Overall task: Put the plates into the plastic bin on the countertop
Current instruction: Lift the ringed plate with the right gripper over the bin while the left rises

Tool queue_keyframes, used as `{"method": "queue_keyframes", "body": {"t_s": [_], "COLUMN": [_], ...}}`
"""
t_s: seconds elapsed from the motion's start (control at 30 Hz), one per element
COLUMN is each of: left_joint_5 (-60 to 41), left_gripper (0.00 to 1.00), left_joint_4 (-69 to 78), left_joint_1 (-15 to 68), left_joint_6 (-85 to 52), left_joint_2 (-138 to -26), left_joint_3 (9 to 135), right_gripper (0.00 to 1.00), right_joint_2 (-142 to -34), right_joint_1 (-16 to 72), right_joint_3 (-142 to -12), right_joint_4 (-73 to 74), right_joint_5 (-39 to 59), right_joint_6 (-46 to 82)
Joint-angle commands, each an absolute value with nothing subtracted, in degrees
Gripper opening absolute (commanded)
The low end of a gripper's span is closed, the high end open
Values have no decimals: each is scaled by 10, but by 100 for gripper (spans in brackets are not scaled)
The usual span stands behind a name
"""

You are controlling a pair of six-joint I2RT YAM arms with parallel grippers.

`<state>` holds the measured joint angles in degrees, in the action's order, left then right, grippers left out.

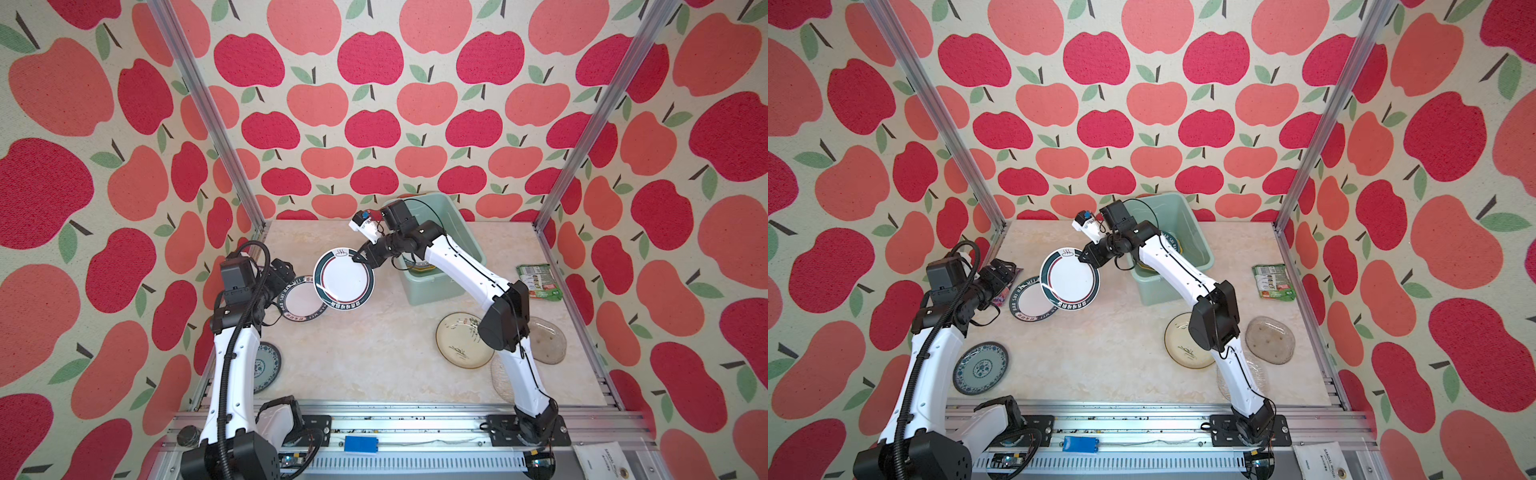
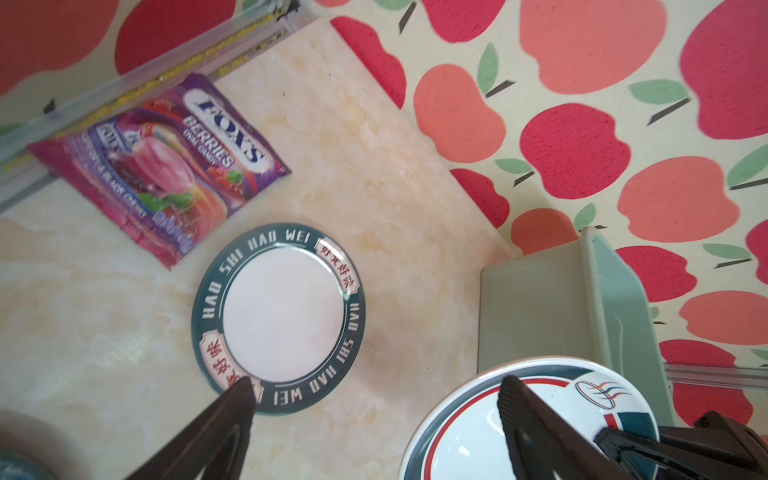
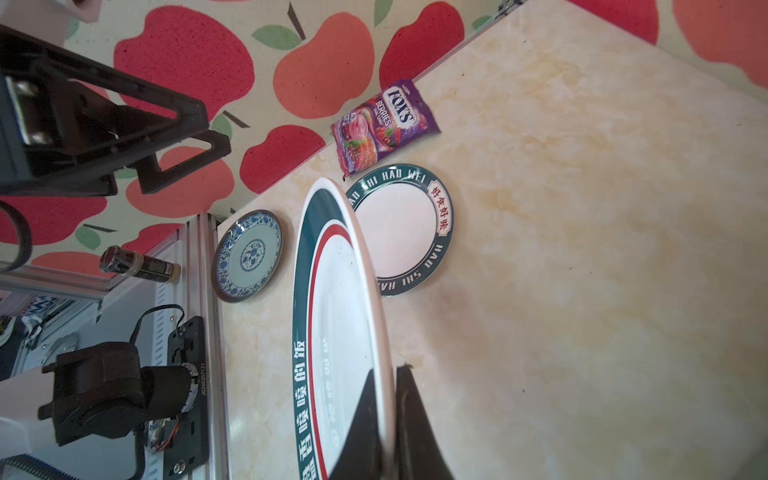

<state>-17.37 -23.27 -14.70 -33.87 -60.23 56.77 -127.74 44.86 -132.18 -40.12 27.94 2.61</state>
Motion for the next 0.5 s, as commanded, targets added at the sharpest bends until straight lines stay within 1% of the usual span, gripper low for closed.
{"method": "queue_keyframes", "body": {"t_s": [0.0,0.03,0.1,0.27,0.47], "left_joint_5": [-176,-177,-169,-157,-158], "left_gripper": [96,98,99,99,99], "left_joint_4": [-141,-131,-115,-62,-8], "left_joint_1": [-138,-131,-115,-68,-7], "left_joint_6": [-308,-300,-283,-262,-246], "left_joint_2": [-644,-659,-684,-751,-857], "left_joint_3": [633,650,679,732,806], "right_gripper": [0,0,0,0,0], "right_joint_2": [-1235,-1229,-1219,-1195,-1178], "right_joint_1": [422,414,400,366,313], "right_joint_3": [-1348,-1349,-1348,-1337,-1323], "right_joint_4": [-382,-372,-355,-311,-247], "right_joint_5": [263,258,248,213,155], "right_joint_6": [58,68,87,130,218]}}
